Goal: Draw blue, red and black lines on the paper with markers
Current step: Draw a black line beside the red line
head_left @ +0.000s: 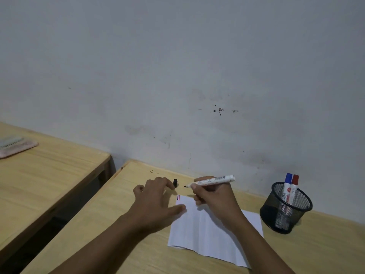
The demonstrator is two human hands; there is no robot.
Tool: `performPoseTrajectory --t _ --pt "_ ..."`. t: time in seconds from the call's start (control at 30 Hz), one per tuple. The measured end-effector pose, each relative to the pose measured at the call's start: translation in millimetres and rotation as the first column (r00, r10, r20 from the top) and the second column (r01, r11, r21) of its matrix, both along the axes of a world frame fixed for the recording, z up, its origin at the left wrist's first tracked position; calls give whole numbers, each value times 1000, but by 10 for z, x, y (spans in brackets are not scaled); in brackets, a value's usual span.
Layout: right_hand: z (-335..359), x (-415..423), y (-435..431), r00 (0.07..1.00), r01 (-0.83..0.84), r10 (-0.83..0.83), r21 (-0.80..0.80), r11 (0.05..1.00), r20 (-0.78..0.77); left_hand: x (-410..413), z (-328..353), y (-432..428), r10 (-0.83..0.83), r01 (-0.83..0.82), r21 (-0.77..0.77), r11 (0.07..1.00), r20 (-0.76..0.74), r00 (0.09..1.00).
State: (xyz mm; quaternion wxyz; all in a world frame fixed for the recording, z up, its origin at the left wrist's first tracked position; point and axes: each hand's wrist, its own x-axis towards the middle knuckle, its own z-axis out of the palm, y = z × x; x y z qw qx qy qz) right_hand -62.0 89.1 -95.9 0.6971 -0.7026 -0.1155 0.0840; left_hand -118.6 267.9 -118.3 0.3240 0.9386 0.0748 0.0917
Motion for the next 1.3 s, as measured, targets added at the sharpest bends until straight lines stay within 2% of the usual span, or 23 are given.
performPoseTrajectory --t 0.1,0.2,0.3,0.5,0.6,1.3 --pt "-128 106 114 999 -36 37 -140 989 8 19 23 41 -94 103 139 985 -72 993" --pt "-260 150 176 999 -5 15 -216 976 44 46 -56 90 -137 141 139 980 -38 990" --pt "-343 173 168 998 24 -9 -220 975 69 86 -139 169 -187 189 165 968 -28 982" --pt "-400 201 174 988 36 14 -312 949 157 111 -122 277 -252 266 209 941 -94 963" --pt "-410 199 165 986 38 24 -355 934 167 83 -90 303 -264 280 159 947 -115 958" --pt "-436 197 198 985 48 18 -370 928 172 91 -88 322 -256 277 133 952 -156 954"
